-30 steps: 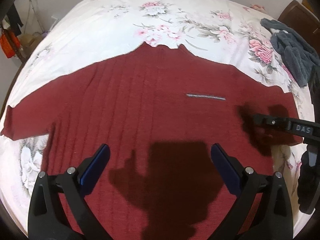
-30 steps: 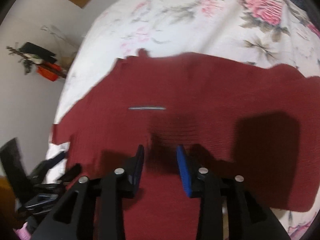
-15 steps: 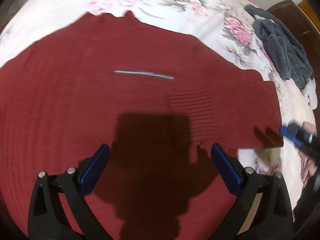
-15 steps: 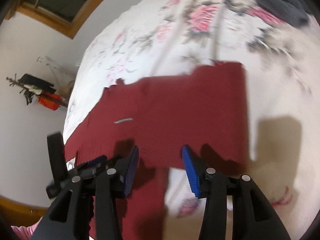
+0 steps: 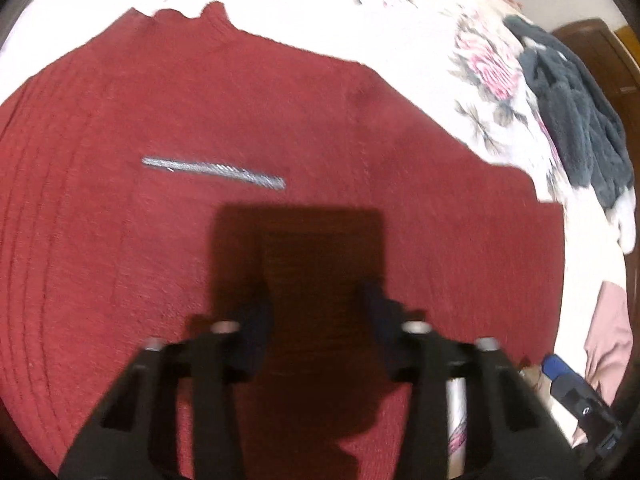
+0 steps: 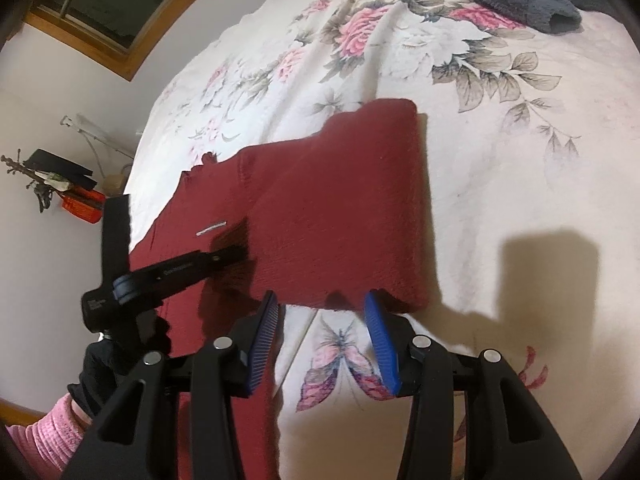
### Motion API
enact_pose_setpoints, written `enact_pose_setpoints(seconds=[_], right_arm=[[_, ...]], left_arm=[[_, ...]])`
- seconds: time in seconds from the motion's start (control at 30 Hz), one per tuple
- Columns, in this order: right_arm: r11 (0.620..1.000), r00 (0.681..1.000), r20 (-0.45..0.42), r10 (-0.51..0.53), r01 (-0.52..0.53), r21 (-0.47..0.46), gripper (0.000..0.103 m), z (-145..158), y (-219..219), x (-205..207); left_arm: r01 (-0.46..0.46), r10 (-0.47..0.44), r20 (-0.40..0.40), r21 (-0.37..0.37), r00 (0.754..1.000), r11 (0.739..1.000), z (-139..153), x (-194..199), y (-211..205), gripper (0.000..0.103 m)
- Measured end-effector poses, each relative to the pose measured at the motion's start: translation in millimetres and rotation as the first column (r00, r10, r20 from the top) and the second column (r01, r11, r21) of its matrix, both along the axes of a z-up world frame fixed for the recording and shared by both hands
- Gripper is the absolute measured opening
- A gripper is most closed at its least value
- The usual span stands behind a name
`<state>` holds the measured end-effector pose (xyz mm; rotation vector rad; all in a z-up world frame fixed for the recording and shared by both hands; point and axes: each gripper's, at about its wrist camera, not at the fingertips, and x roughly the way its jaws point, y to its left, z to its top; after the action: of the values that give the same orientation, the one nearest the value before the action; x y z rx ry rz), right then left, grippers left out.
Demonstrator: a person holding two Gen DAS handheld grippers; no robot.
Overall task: Fold small clothes
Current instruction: 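Grasp the other sleeve cuff with the left tool and lift it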
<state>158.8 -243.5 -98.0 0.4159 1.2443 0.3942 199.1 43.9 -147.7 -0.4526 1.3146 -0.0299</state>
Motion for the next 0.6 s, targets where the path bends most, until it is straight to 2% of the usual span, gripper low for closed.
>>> enact_pose_setpoints(seconds=[0.1,0.27,0.43,0.6], right_arm=[[1.000,1.000,0.003,-0.002,0.002,-0.011,0.047,-0.3,2.0,2.9],[1.000,1.000,0.006,-0.004,0.004,-0.017,0.047,0.6,12.5,9.5],[1.000,1.000,0.004,0.008,-0.008,-0.013,0.047,0.1,28.5,17.5],[0.999,1.000,-0.019,0.019,-0.019,-0.029,0.056,-8.8,52.2,25.9]], left_arm=[[-0.016,0.019,0.060,-0.053,0.998,0.998,13.7,-4.0,9.9,0.005],[-0.040,0.054,0.161,-0.087,0.986,0.995,43.1,-17.7,36.2,0.005],[-0.089,0.100,0.208,-0.060,0.973,0.994,62.5,-26.2,80.8,0.005],[-0.136,0.136,0.217,-0.019,0.967,0.991,66.2,-33.4,124.6,0.005]])
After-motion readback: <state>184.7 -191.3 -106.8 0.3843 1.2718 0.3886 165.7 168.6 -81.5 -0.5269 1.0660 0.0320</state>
